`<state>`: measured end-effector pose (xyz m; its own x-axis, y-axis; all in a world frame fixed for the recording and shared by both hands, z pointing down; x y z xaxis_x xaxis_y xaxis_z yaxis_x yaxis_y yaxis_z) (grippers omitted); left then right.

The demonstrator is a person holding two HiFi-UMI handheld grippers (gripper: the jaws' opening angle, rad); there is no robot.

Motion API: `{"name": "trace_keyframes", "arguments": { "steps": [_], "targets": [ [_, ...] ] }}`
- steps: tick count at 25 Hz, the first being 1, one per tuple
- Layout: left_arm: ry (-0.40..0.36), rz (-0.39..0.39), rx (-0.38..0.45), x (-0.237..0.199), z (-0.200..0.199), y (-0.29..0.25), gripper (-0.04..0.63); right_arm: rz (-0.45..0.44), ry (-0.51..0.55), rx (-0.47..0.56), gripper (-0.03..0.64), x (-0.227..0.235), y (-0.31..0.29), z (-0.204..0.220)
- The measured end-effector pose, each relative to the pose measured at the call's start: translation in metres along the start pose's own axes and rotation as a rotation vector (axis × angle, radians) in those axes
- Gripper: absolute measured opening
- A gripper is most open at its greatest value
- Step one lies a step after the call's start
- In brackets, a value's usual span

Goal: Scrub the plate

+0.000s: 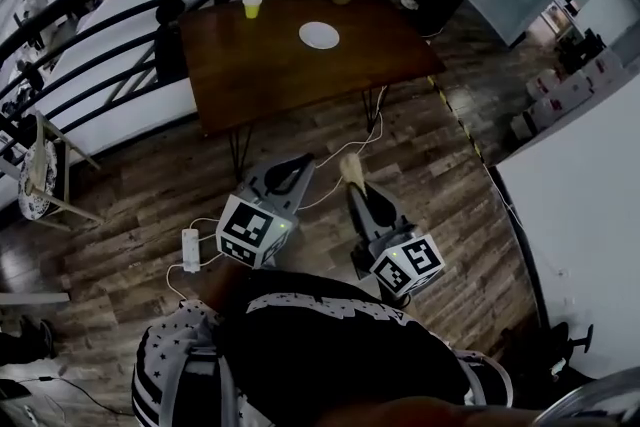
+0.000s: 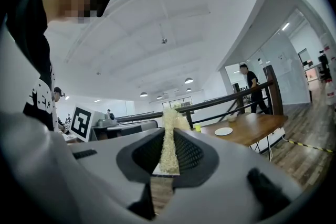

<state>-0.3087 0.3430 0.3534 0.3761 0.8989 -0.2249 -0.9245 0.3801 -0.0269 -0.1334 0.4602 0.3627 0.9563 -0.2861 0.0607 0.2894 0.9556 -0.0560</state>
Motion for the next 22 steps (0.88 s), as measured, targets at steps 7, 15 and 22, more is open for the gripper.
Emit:
{"name": "trace_keyframes", "arguments": {
  "steps": [7, 15, 22],
  "targets": [
    [0.020, 0.013, -0.009, -0.026, 0.002, -0.004, 0.014, 0.013, 0.008, -0.014, 0.049, -0.001, -0.025, -0.003],
    [0.024, 0.046, -0.007, -0.043, -0.001, -0.016, 0.014, 0.047, 0.006, -0.025, 0.049, 0.004, -0.040, -0.004],
    [0.054, 0.062, 0.003, -0.057, 0.008, -0.012, 0.014, 0.068, 0.032, -0.052, 0.049, -0.002, -0.050, 0.000]
  ]
}}
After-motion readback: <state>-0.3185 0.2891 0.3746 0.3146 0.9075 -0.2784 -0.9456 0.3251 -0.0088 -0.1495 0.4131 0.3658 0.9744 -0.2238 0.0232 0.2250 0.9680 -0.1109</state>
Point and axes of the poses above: the fingertips, and each gripper's own axes: y backward along the fingers, x to its right, z out of its underside, the point moved 10 cm from there along y, backward along the fingers, and after that the axes turned 9 degrees about y, right-handed, at the moved point
